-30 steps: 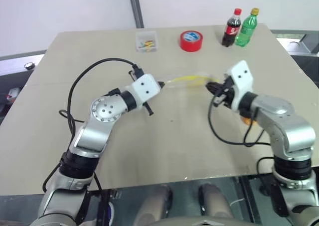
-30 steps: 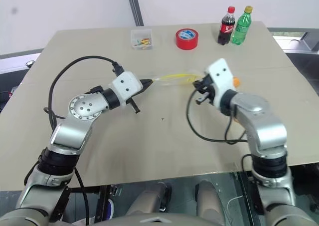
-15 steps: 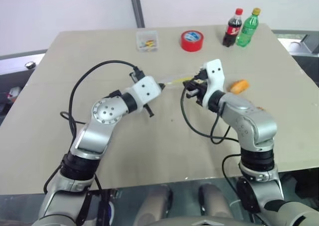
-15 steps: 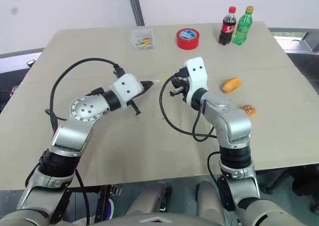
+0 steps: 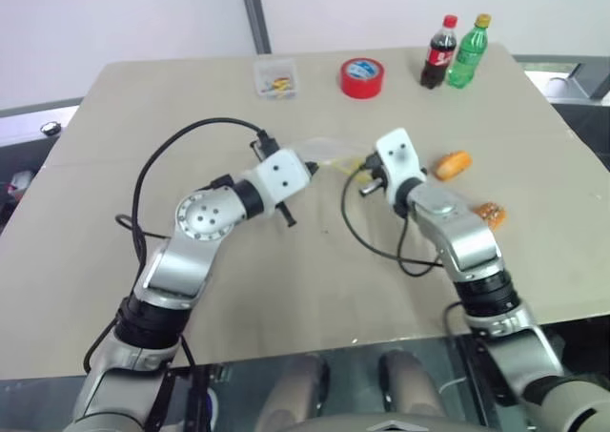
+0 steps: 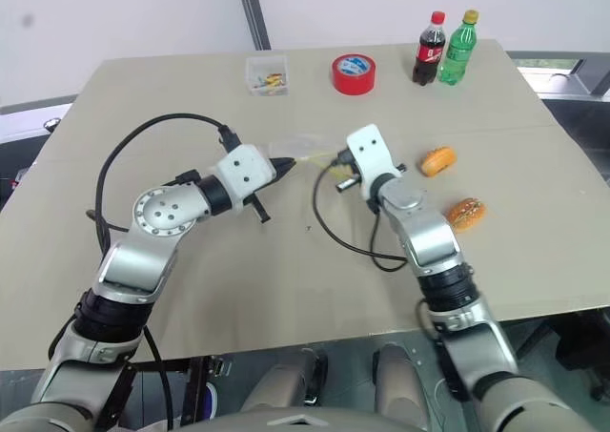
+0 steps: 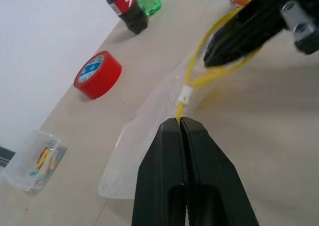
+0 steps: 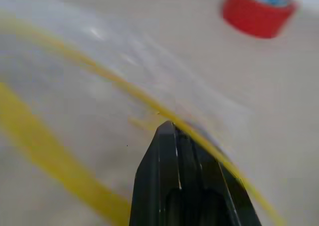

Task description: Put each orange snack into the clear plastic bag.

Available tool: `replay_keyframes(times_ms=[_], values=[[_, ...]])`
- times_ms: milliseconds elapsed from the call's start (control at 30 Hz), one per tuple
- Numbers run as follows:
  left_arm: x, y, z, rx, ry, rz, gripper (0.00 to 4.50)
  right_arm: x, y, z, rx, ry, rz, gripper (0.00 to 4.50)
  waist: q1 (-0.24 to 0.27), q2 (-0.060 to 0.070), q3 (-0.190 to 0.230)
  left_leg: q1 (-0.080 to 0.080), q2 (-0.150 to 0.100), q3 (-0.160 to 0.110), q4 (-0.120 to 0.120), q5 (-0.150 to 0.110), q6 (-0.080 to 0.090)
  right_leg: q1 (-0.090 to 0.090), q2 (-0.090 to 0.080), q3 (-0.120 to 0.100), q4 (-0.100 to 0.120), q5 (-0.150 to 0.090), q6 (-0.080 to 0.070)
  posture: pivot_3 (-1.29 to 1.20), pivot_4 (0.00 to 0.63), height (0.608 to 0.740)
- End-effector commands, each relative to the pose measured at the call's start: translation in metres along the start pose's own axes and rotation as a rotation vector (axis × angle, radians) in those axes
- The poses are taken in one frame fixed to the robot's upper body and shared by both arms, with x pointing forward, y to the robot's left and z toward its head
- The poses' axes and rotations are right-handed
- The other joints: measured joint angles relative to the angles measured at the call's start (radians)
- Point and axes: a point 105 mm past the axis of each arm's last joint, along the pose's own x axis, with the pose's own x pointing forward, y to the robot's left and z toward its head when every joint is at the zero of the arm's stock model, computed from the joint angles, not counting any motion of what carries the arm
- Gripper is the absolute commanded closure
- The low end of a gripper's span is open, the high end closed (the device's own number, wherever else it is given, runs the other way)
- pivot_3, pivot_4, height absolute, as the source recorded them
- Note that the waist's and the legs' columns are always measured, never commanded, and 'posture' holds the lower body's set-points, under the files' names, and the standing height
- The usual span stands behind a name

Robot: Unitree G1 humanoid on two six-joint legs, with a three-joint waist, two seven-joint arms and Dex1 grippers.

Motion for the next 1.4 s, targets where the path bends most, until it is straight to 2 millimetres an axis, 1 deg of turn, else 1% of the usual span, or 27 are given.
replay_keyframes(times_ms=[33,100,200,267,300,367,400,467,567,667,733,800,833,900,1000,1033,1067,1100,1167,1200,1233,1300,1367,1400], values=[[-0.007,0.001,0.010,0.052,-0.034,0.005,4.50,-0.001,0.010,0.021,-0.270,-0.150,0.041,4.46,-0.008,0.000,0.000,0.000,0.001,0.001,-0.001,0.000,0.000,-0.001,0.000,0.001,0.000,0.000,0.000,0.00,0.150,0.713],[-0.007,-0.002,0.009,0.055,-0.030,0.000,4.50,0.001,0.015,0.020,-0.458,-0.175,0.071,4.46,-0.009,0.000,0.000,0.000,0.002,0.001,-0.001,0.000,0.000,-0.001,0.002,0.001,0.000,0.000,0.000,0.00,0.150,0.713],[-0.007,-0.004,0.009,0.056,-0.029,-0.004,4.50,0.005,0.020,0.015,-0.661,-0.189,0.104,4.46,-0.005,0.000,0.000,0.001,0.002,0.001,-0.001,0.000,-0.001,0.000,0.002,0.001,0.000,0.000,0.000,0.00,0.150,0.713],[-0.008,-0.004,0.008,0.053,-0.024,-0.001,4.50,0.009,0.020,0.012,-0.731,-0.195,0.106,3.96,-0.002,0.000,0.000,0.001,0.002,0.001,-0.001,0.000,-0.001,0.000,0.002,0.001,0.000,0.000,0.000,0.00,0.150,0.713],[-0.008,-0.004,0.007,0.045,-0.018,0.006,4.50,0.010,0.021,0.010,-0.758,-0.198,0.109,3.65,-0.001,0.000,0.000,0.001,0.002,0.001,-0.001,0.000,-0.001,0.000,0.002,0.001,0.000,0.000,0.000,0.00,0.150,0.713],[-0.009,-0.005,0.005,0.034,-0.008,0.014,4.50,0.011,0.021,0.008,-0.788,-0.203,0.110,2.73,0.001,0.000,0.000,0.001,0.002,0.001,-0.001,0.000,-0.001,0.000,0.002,0.001,0.000,0.000,0.000,0.00,0.150,0.713],[-0.010,-0.007,0.002,0.026,0.005,0.019,4.50,0.011,0.020,0.007,-0.801,-0.208,0.110,1.81,0.001,0.000,0.000,0.000,0.002,0.001,-0.001,0.000,-0.001,0.000,0.002,0.001,0.000,0.000,0.000,0.00,0.150,0.713],[-0.011,-0.009,-0.004,0.020,0.030,0.027,4.50,0.006,0.015,0.007,-0.811,-0.217,0.108,1.42,-0.001,0.000,0.000,0.000,0.002,0.001,-0.001,0.000,-0.001,0.000,0.002,0.001,0.000,0.000,0.000,0.00,0.150,0.713],[-0.010,-0.010,-0.010,0.009,0.058,0.046,4.50,-0.003,0.006,0.013,-0.771,-0.226,0.103,0.11,0.000,0.000,0.000,0.000,0.002,0.001,-0.001,0.000,-0.001,0.000,0.002,0.001,0.000,0.000,0.000,0.00,0.150,0.713],[-0.008,-0.007,-0.017,0.000,0.096,0.074,4.50,-0.021,0.004,0.020,-0.612,-0.247,0.171,0.05,0.006,0.000,0.000,0.000,0.002,0.000,-0.001,0.000,-0.001,0.000,0.002,0.001,0.000,0.000,0.000,0.00,0.150,0.713],[-0.005,-0.004,-0.022,-0.002,0.125,0.096,4.50,-0.038,0.000,0.027,-0.482,-0.269,0.216,0.05,0.007,0.000,0.000,0.000,0.002,0.000,0.000,0.000,-0.001,0.001,0.002,0.001,0.000,0.000,0.000,0.00,0.150,0.713],[-0.003,-0.001,-0.026,-0.013,0.144,0.115,4.50,-0.049,-0.009,0.032,-0.382,-0.271,0.202,0.05,0.012,0.000,0.000,0.000,0.002,0.000,0.000,0.000,-0.001,0.001,0.002,0.000,0.000,0.000,0.000,0.00,0.150,0.713],[-0.003,0.001,-0.027,-0.007,0.153,0.122,4.50,-0.053,-0.015,0.033,-0.367,-0.266,0.184,0.05,0.012,0.000,0.000,0.000,0.002,-0.001,0.000,0.000,-0.001,0.001,0.002,0.000,0.000,0.000,0.000,0.00,0.150,0.713],[0.000,0.006,-0.027,-0.010,0.156,0.142,4.50,-0.061,-0.025,0.030,-0.316,-0.240,0.152,0.05,0.012,0.000,0.000,0.000,0.002,0.000,0.000,0.000,-0.001,0.001,0.002,0.000,0.000,0.000,0.000,0.00,0.150,0.713],[0.003,0.009,-0.024,-0.014,0.145,0.152,4.50,-0.070,-0.054,0.009,-0.158,-0.133,-0.009,0.05,0.024,0.000,0.000,0.000,0.002,0.000,0.000,0.000,-0.001,0.001,0.002,0.000,0.000,0.000,0.000,0.00,0.150,0.713],[0.004,0.010,-0.023,-0.013,0.144,0.152,4.50,-0.074,-0.067,0.001,-0.138,-0.084,-0.094,0.05,0.026,0.000,0.000,0.000,0.002,0.000,0.000,0.000,-0.001,0.001,0.002,0.000,0.000,0.000,0.000,0.00,0.150,0.713],[0.004,0.010,-0.023,-0.012,0.143,0.152,4.50,-0.077,-0.074,-0.004,-0.129,-0.053,-0.148,0.05,0.027,0.000,0.000,0.000,0.002,0.000,0.000,0.000,-0.001,0.001,0.002,0.000,0.000,0.000,0.000,0.00,0.150,0.713],[0.004,0.011,-0.023,-0.012,0.142,0.153,4.50,-0.085,-0.085,-0.015,-0.077,0.016,-0.228,0.05,0.028,0.000,0.000,0.000,0.002,0.000,0.000,0.000,-0.001,0.001,0.002,0.000,0.000,0.000,0.000,0.00,0.150,0.713],[0.005,0.011,-0.022,-0.011,0.140,0.151,4.50,-0.106,-0.096,-0.040,0.025,0.164,-0.331,0.05,0.031,0.000,0.000,0.000,0.002,0.000,0.000,0.000,-0.001,0.001,0.001,0.000,0.000,0.000,0.000,0.00,0.150,0.713],[0.005,0.011,-0.022,-0.011,0.139,0.150,4.50,-0.115,-0.099,-0.048,0.079,0.220,-0.382,0.05,0.032,0.000,0.000,0.000,0.001,0.000,0.000,0.000,-0.001,0.000,0.001,0.000,0.000,0.000,0.000,0.00,0.150,0.713],[0.005,0.011,-0.022,-0.011,0.139,0.149,4.50,-0.119,-0.101,-0.051,0.109,0.250,-0.410,0.05,0.031,0.000,0.000,0.000,0.001,0.000,0.000,0.000,-0.001,0.001,0.001,0.000,0.000,0.000,0.000,0.00,0.150,0.713],[0.006,0.010,-0.021,-0.013,0.136,0.144,4.50,-0.135,-0.104,-0.060,0.271,0.311,-0.542,0.05,0.026,0.000,0.000,0.000,0.001,0.000,0.000,0.000,-0.001,0.000,0.001,0.001,0.001,0.000,0.000,0.00,0.150,0.713],[0.008,0.009,-0.021,-0.018,0.135,0.138,4.50,-0.142,-0.096,-0.066,0.429,0.354,-0.591,0.05,0.024,0.001,0.000,0.000,0.002,0.000,0.000,0.000,-0.001,0.000,0.001,0.001,0.001,0.000,0.000,0.00,0.150,0.713],[0.009,0.009,-0.021,-0.020,0.135,0.137,4.50,-0.142,-0.092,-0.066,0.471,0.363,-0.591,0.05,0.024,0.001,-0.001,0.001,0.002,0.000,0.000,0.000,-0.001,0.000,0.001,0.001,0.002,0.000,0.000,0.00,0.150,0.713]])
